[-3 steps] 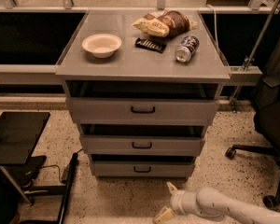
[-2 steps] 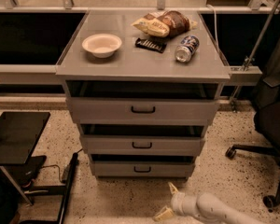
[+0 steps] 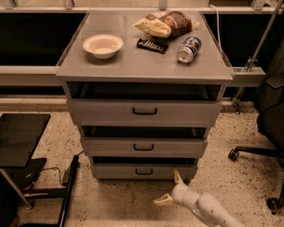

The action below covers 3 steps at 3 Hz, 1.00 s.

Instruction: Open bottom drawer

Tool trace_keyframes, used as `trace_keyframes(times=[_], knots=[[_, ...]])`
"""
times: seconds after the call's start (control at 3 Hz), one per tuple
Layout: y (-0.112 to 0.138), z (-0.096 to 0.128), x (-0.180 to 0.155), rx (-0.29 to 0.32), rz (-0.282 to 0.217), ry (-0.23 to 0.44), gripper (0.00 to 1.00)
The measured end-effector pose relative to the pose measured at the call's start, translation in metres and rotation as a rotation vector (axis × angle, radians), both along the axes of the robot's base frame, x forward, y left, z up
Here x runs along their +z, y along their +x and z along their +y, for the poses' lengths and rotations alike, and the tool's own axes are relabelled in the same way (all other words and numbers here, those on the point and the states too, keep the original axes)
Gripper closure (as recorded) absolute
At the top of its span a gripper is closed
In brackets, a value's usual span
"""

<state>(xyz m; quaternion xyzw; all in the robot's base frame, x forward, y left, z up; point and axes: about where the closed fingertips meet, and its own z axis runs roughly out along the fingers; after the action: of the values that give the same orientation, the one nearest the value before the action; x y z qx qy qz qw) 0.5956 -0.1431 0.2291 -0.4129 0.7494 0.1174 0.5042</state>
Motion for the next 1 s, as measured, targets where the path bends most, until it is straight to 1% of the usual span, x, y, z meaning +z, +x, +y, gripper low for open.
trace_keyframes(times=[0.33,0.67,1.0], knots=[[0.0,0.0,0.0,0.0,0.0,0.0,0.0],[0.008,-0.006,0.01,-0.034,-0.012,-0.054,0.0],[0.009,0.012,0.03,-0.04,0.059,-0.138,0.0]])
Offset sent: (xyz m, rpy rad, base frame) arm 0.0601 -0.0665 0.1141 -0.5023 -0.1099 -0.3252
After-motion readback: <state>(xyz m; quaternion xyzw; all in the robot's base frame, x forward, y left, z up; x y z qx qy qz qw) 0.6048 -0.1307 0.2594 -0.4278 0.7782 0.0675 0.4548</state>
